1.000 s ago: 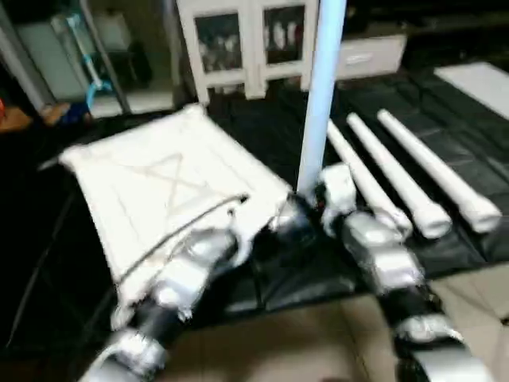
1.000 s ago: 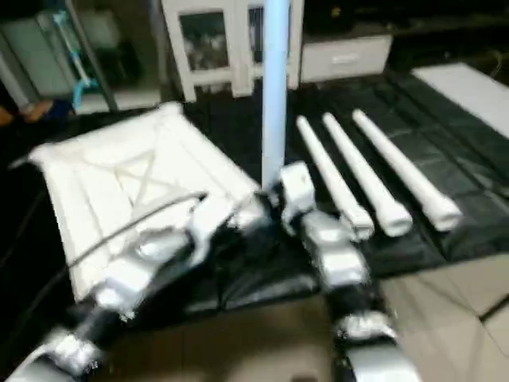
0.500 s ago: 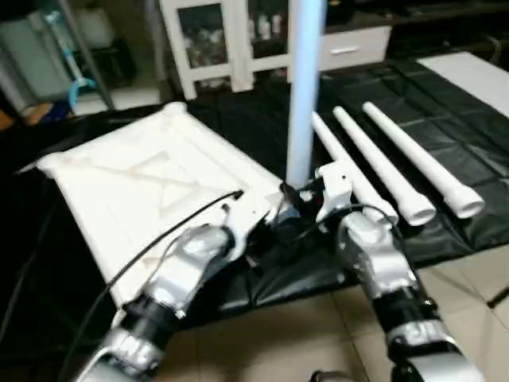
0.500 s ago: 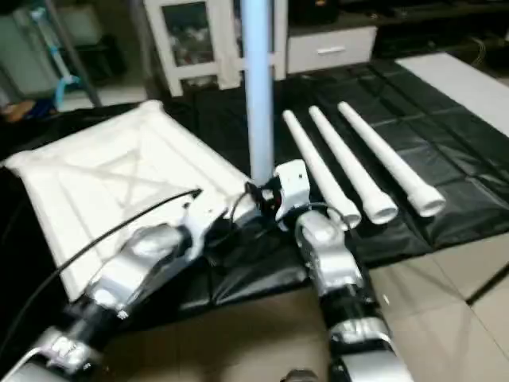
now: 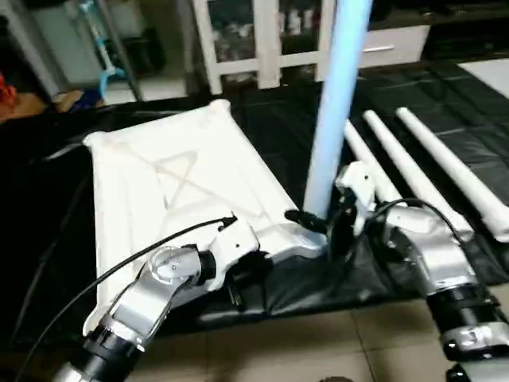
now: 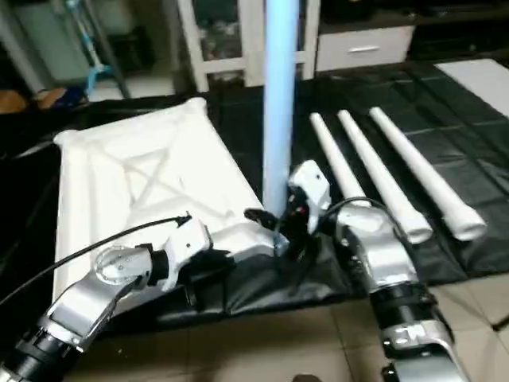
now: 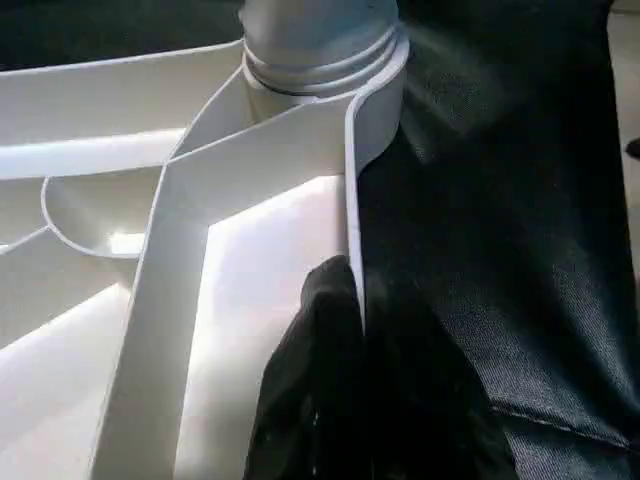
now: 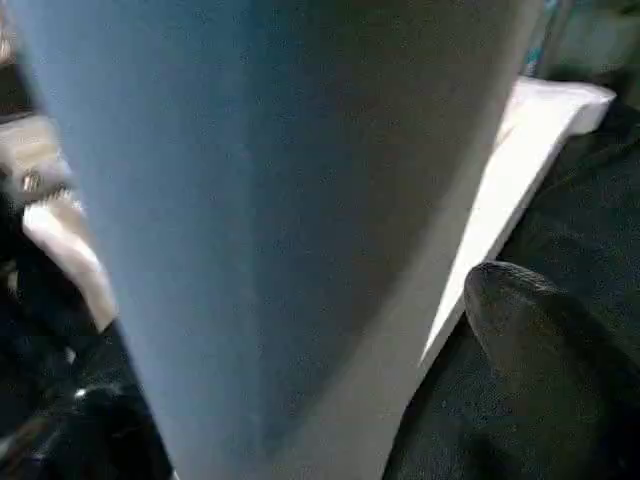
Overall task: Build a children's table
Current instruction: Rotate leg to tighten
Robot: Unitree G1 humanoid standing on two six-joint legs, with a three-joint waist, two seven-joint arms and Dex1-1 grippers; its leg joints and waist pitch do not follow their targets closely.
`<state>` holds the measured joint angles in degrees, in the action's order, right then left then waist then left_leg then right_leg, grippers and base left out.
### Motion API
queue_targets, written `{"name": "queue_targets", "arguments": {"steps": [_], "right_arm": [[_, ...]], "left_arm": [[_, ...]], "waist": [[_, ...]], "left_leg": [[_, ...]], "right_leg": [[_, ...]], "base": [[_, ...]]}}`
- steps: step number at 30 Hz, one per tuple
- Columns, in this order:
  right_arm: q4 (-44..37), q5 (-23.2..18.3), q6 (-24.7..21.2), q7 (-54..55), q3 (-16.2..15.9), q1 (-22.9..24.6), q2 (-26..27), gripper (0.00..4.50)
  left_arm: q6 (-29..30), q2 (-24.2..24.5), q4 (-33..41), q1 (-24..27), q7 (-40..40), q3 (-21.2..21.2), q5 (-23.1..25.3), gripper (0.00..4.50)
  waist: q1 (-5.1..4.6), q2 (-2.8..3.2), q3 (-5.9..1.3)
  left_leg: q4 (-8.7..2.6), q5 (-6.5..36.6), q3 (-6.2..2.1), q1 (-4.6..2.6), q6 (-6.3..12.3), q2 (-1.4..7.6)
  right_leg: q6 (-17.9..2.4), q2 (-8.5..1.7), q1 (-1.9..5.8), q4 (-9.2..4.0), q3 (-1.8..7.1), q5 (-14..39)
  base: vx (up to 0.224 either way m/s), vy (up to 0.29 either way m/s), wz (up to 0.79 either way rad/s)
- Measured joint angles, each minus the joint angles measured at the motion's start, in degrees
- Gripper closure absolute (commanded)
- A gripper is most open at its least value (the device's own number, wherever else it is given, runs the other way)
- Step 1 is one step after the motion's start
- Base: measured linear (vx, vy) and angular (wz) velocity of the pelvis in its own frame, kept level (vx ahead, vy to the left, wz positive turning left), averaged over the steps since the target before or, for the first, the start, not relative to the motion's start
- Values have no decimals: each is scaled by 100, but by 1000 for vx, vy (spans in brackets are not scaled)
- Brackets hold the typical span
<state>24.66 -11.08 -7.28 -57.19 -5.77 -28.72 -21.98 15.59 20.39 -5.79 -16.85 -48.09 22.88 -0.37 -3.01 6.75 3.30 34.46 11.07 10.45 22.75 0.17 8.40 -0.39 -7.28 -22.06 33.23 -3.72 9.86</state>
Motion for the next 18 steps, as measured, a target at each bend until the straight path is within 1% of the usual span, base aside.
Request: {"name": "queue_targets", "arguments": {"steps": [1,2,3,4,5,6,7,10,12,16,17,18], "right_arm": [[-12,2,-17,-139,-87,6,-141,6],[-16,2,-28,-226,-128,17,-227,6],[-29,-3,-115,-472,-168,58,-395,6],[-30,-8,-135,-557,-167,84,-430,6],[-29,-14,-162,-647,-174,98,-464,19],[-27,-23,-225,-805,-204,128,-569,29],[-24,-26,-241,-902,-211,141,-612,29],[-20,-24,-245,-1046,-240,141,-633,60],[20,-28,-246,-1098,-281,141,-658,67],[28,-33,-263,-1209,-316,141,-731,101],[31,-37,-273,-1228,-322,141,-731,101],[33,-43,-300,-1278,-325,141,-733,117]], "left_arm": [[-5,23,58,12,-57,5,-5,450],[-10,47,82,21,-84,10,-11,450],[-28,65,112,41,-171,21,-53,450],[-36,70,125,48,-190,35,-73,450],[-36,75,136,45,-217,50,-83,450],[-36,77,152,44,-252,70,-98,450],[-39,77,156,44,-276,74,-102,450],[-38,76,154,24,-289,95,-102,450],[-25,75,154,19,-288,107,-101,450],[13,76,154,19,-286,107,-98,450],[26,76,154,19,-286,107,-98,450],[37,81,154,19,-287,105,-99,450]], "waist": [[31,4,-3],[43,4,-5],[74,3,-15],[100,3,-22],[127,5,-26],[175,11,-30],[194,12,-31],[230,12,-32],[254,12,-32],[260,4,-36],[260,1,-38],[259,-3,-41]], "left_leg": [[2,-2,0,0,-2,0],[2,-3,0,0,-3,0],[4,-5,2,0,-3,0],[4,-5,4,-1,-3,1],[6,-6,5,-1,-2,2],[11,-8,6,1,3,2],[14,-19,9,1,21,4],[29,-25,19,5,31,10],[38,-14,29,6,13,12],[42,-14,57,1,13,16],[42,-14,61,-1,13,16],[42,-14,66,-4,13,17]], "right_leg": [[-2,0,0,0,0,-1],[-3,0,2,0,0,-2],[-8,0,8,0,2,-5],[-7,0,9,-1,2,-4],[-5,0,9,-2,2,-3],[1,0,9,-2,2,1],[3,0,9,-3,2,2],[4,0,9,-3,5,4],[4,-1,10,-3,10,4],[4,-4,10,-3,27,3],[4,-4,10,-2,30,3],[4,-4,10,-2,36,3]], "base": [[53,6,-2],[55,6,2],[55,6,2],[55,6,3],[0,0,0],[0,0,0],[0,0,0],[0,0,0],[0,0,0],[0,0,0],[0,0,0],[0,0,0]]}}
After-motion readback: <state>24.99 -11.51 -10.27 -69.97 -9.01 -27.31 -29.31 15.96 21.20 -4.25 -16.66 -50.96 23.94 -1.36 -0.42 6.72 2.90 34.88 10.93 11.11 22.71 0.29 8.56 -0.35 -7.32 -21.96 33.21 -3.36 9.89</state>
